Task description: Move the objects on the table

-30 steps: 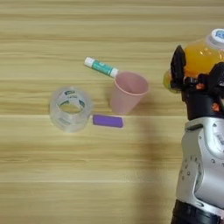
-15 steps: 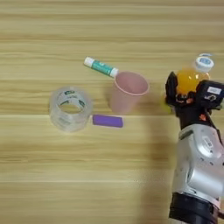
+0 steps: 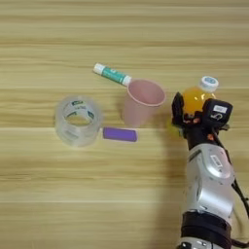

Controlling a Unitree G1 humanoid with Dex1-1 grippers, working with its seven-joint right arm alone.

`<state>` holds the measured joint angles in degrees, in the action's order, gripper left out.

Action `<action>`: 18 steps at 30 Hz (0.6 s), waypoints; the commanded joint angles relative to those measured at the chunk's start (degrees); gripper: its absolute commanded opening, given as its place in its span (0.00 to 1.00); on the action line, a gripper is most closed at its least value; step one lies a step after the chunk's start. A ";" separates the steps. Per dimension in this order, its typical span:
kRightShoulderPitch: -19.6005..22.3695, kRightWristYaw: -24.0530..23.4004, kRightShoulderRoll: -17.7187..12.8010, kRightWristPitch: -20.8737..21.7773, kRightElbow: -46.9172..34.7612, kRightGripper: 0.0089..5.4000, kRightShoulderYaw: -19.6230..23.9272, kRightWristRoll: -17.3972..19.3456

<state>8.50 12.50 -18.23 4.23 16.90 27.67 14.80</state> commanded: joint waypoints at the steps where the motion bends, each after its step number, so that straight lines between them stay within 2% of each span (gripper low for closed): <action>1: 4.52 -0.03 -3.46 3.43 -1.92 0.65 0.18 -0.05; 4: 4.53 -0.04 -3.47 3.52 -1.74 0.65 0.18 0.01; 5: 4.54 -0.06 -3.47 3.56 -1.70 0.71 0.19 0.01; 18: 4.36 -0.33 -3.56 4.15 -1.60 0.93 -0.01 0.14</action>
<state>9.17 12.82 -18.97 6.74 18.03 27.53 14.84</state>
